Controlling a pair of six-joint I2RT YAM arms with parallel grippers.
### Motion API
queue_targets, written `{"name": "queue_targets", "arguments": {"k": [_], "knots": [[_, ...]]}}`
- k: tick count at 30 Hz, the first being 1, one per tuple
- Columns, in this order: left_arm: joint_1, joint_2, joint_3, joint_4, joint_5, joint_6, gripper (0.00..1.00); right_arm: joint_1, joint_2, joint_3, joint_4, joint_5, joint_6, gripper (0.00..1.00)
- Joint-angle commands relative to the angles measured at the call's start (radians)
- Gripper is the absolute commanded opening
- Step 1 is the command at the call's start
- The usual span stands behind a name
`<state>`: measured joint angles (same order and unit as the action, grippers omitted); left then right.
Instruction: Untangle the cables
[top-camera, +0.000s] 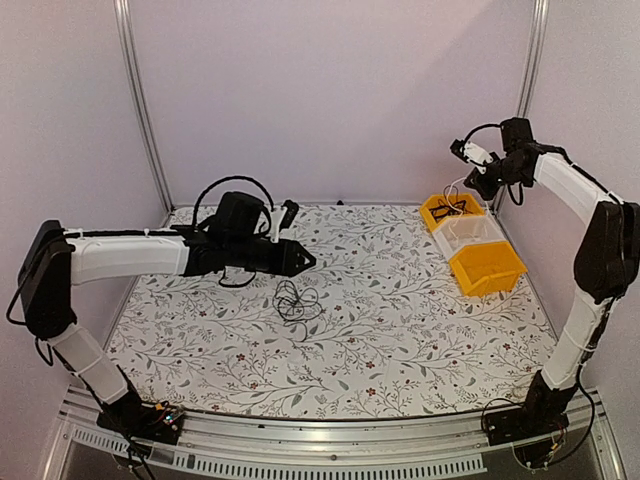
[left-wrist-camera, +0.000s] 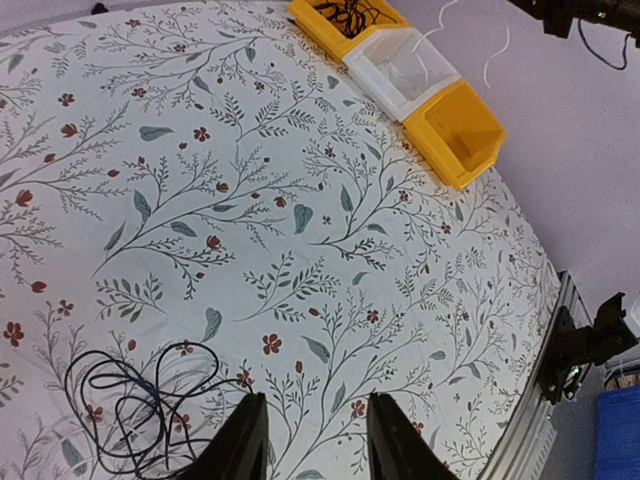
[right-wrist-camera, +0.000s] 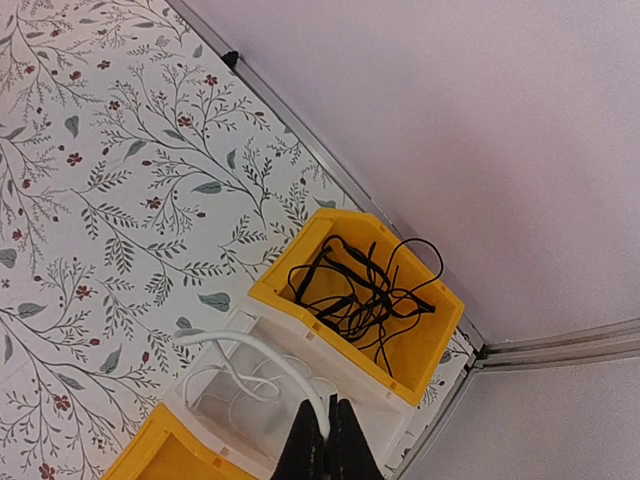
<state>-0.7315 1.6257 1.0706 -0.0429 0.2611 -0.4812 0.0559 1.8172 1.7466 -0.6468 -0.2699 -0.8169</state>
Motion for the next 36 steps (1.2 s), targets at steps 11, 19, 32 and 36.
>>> {"name": "queue_targets", "arguments": {"k": [11, 19, 32, 36], "knots": [[-0.015, -0.097, -0.062, -0.045, -0.063, -0.024, 0.37, -0.048, 0.183, 0.021, 0.103, 0.072, -0.305, 0.00], [-0.020, -0.116, -0.082, -0.048, -0.081, -0.046, 0.38, -0.031, 0.229, 0.133, 0.093, 0.111, -0.418, 0.00], [-0.026, -0.115, -0.106, -0.036, -0.084, -0.074, 0.38, -0.025, 0.235, 0.089, 0.127, 0.123, -0.496, 0.00], [-0.026, -0.118, -0.102, -0.051, -0.082, -0.073, 0.38, -0.025, 0.252, 0.050, 0.147, 0.099, -0.468, 0.00]]}}
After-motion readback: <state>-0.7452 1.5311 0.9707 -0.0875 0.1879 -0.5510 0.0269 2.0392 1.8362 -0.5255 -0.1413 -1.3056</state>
